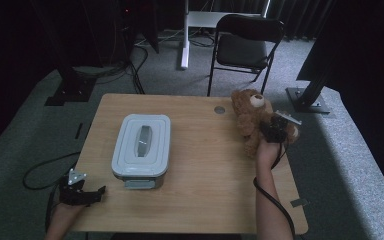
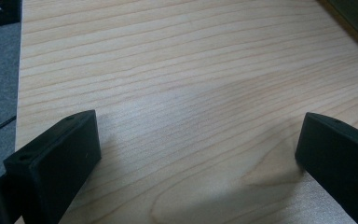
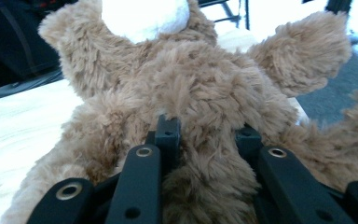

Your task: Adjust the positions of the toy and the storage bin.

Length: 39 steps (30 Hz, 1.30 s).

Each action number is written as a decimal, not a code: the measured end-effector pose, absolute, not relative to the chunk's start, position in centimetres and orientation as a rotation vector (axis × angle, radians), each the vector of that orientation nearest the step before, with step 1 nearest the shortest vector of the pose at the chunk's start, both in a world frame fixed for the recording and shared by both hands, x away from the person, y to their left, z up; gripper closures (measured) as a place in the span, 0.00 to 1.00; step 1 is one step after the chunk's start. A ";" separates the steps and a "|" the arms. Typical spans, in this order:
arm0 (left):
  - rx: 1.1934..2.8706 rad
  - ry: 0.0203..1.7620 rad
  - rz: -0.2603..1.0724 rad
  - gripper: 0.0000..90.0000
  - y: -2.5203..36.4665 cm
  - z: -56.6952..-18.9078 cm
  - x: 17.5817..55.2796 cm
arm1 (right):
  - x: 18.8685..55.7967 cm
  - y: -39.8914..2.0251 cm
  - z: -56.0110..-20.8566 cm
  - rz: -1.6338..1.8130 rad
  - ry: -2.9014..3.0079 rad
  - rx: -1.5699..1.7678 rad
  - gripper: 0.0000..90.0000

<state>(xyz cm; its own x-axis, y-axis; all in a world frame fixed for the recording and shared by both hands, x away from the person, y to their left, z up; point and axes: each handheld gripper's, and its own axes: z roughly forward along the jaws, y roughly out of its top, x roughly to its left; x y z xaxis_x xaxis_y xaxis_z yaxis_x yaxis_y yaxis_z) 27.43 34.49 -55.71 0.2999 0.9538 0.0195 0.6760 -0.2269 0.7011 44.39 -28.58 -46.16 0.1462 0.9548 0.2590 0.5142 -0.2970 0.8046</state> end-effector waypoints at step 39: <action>1.988 1.443 0.613 0.01 34.5 -55.7 27.4 | 33.9 -27.8 -50.8 1.127 1.796 1.731 0.84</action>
<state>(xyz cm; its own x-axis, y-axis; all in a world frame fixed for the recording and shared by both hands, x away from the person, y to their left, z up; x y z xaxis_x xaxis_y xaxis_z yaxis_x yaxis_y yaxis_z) 27.45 34.50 -55.70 0.3022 0.9530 0.0197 0.6756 -0.2287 0.7009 33.91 -27.79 -50.78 -0.1520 0.9583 0.2421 0.6347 -0.0932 0.7671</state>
